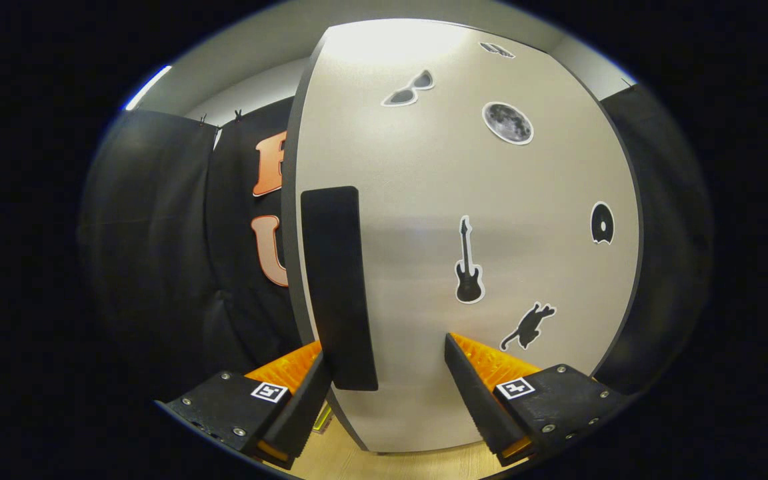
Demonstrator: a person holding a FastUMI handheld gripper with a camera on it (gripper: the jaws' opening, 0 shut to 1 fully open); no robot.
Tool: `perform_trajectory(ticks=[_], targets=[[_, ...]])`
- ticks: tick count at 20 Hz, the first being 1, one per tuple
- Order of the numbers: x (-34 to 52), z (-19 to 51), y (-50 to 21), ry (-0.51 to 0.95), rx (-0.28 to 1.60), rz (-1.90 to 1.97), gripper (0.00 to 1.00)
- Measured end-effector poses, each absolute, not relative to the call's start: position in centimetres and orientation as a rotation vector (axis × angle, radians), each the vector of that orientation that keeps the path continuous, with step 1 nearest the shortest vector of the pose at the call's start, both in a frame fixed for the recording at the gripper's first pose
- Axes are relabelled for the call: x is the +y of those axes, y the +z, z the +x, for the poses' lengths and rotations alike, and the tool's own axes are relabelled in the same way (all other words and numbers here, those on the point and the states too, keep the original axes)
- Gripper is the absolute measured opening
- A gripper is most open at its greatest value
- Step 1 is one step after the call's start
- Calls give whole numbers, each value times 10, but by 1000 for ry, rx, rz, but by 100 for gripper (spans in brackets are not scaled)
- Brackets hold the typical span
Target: Open the shoe cabinet door, grab the shoes and put them into the shoe cabinet, then close the shoe cabinet door.
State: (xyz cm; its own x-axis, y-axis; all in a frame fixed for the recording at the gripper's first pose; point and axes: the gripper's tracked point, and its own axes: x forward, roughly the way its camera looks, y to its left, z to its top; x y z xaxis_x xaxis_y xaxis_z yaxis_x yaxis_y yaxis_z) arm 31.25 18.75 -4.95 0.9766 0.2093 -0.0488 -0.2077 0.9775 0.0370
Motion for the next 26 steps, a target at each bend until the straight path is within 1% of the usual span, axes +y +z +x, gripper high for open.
perform_trajectory(ticks=[6, 18, 26], targets=[[187, 315, -50, 185, 29, 29, 98], [189, 314, -51, 175, 69, 8, 98], [182, 275, -34, 177, 49, 13, 98]])
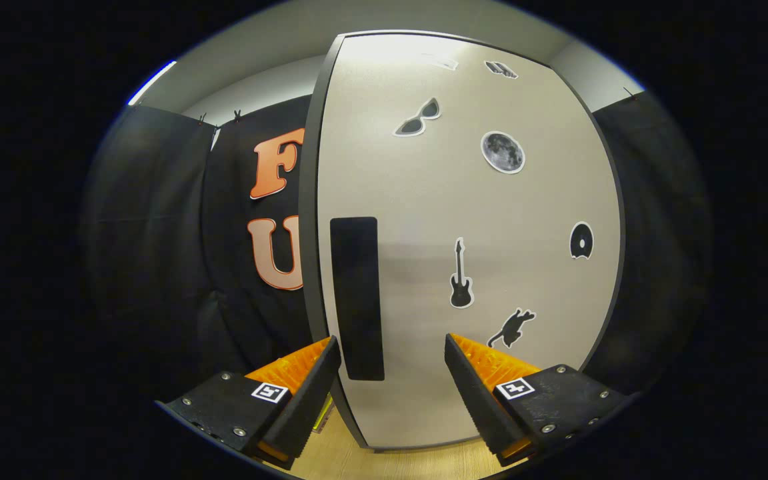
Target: Open the shoe cabinet door, grab the shoes and put them into the shoe cabinet, then close the shoe cabinet door.
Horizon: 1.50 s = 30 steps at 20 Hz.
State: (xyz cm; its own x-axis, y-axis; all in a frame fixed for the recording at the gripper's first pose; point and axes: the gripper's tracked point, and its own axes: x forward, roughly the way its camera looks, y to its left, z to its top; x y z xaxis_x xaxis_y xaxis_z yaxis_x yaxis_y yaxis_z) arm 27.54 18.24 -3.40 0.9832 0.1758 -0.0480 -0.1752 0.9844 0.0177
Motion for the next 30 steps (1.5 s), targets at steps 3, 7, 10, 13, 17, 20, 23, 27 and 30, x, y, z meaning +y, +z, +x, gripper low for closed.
perform_trajectory(ticks=[3, 7, 10, 13, 17, 20, 23, 27, 30], targets=[[174, 253, -35, 175, 52, 15, 98], [153, 221, -31, 154, 52, 8, 98], [138, 195, -25, 137, 46, 24, 98], [117, 167, -18, 108, 33, 9, 97], [94, 131, -15, 83, 31, -11, 98], [81, 104, -17, 78, 38, -2, 98], [62, 82, -16, 48, 29, -9, 98], [49, 57, -18, 38, 23, -12, 98], [40, 42, -18, 11, 19, -39, 97]])
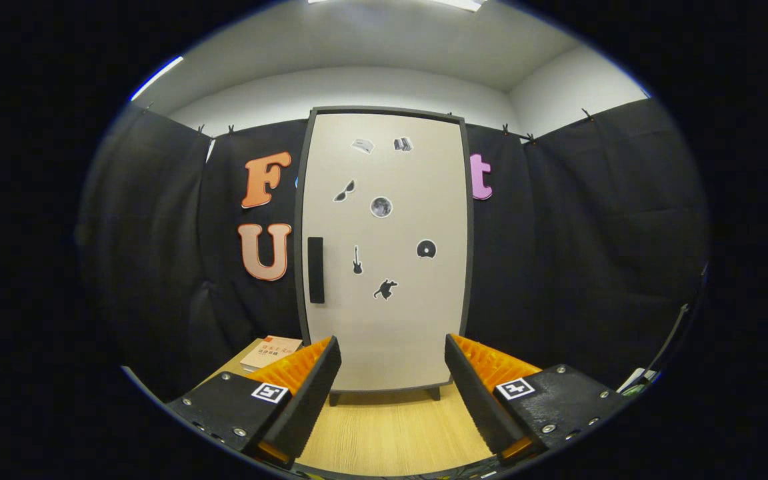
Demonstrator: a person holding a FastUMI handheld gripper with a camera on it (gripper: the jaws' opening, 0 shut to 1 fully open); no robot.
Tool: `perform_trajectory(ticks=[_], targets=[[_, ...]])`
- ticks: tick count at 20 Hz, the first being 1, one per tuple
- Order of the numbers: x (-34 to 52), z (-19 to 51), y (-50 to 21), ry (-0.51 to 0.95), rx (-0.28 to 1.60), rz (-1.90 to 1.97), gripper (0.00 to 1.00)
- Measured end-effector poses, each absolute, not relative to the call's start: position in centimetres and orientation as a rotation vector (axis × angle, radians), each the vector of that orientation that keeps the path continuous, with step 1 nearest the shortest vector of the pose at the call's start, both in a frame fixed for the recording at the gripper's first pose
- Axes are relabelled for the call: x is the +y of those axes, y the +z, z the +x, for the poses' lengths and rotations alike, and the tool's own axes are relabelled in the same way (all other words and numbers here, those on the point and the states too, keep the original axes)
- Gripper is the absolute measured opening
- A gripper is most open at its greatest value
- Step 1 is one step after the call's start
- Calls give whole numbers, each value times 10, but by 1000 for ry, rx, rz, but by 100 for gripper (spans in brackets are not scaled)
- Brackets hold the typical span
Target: Open the shoe cabinet door, grab the shoes and put them into the shoe cabinet, then close the shoe cabinet door.
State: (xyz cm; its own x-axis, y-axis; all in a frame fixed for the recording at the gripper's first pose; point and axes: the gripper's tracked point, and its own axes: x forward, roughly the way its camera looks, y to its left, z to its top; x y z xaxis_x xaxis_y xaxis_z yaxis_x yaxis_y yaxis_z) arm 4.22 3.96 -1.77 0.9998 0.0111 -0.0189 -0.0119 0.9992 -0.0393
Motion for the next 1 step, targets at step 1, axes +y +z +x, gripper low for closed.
perform_trajectory(ticks=[1], targets=[[38, 35, -17, 9, 18, -42, 98]])
